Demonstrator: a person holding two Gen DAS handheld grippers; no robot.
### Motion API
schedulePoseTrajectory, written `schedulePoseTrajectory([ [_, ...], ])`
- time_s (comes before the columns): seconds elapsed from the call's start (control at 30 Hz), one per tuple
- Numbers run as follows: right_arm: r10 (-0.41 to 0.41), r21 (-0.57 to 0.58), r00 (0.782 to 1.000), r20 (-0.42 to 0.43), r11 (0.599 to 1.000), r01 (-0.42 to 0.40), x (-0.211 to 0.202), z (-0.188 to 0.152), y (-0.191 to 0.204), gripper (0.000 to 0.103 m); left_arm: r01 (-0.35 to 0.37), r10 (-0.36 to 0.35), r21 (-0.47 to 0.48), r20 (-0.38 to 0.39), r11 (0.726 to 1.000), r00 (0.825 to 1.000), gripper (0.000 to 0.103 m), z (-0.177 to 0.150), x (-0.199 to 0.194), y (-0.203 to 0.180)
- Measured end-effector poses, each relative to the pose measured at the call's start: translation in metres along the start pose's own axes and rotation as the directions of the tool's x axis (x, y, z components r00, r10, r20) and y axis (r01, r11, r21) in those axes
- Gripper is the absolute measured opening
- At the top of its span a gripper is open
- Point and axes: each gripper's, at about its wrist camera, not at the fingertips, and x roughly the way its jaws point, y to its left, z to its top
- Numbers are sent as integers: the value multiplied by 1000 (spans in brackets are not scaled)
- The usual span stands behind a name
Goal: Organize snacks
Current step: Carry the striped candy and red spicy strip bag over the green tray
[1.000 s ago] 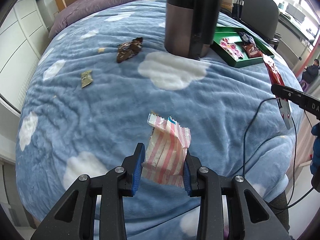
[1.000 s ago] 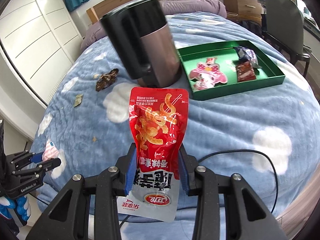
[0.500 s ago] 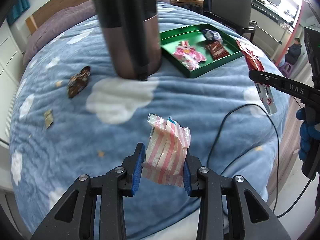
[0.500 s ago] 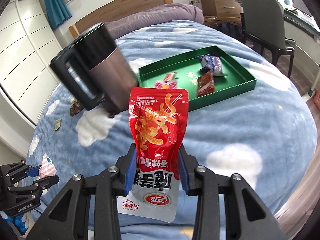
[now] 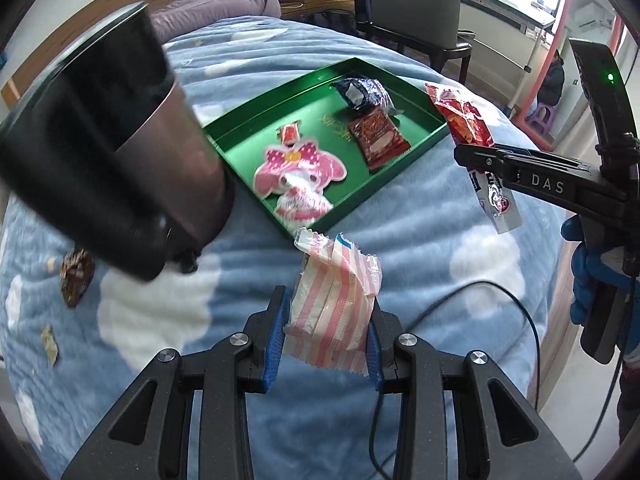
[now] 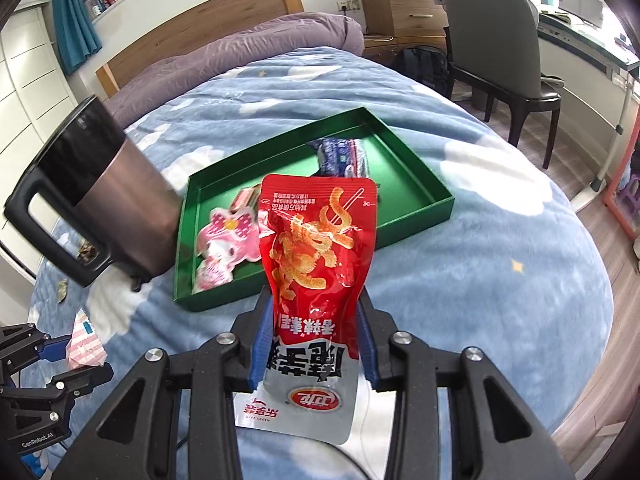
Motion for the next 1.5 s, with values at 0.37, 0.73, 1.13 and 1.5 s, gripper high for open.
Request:
schedulePoseTrajectory([
  [0.37,-54,-48,998,32,997,55,46,50,-12,44,-29,28,10,81,1000,996,30,59,39,-8],
  [0.73,-128,-90,989,69,987,134,91,89,-21,45,-77,77,0,100,997,992,30,102,88,-3],
  [1.13,-181,-141,981,73,972,190,128,94,-27,47,-95,95,-9,73,995,993,30,107,122,-5],
  [1.5,-171,-144,981,86,973,182,130,86,-28,49,-105,104,0,62,995,993,30,106,133,-11],
])
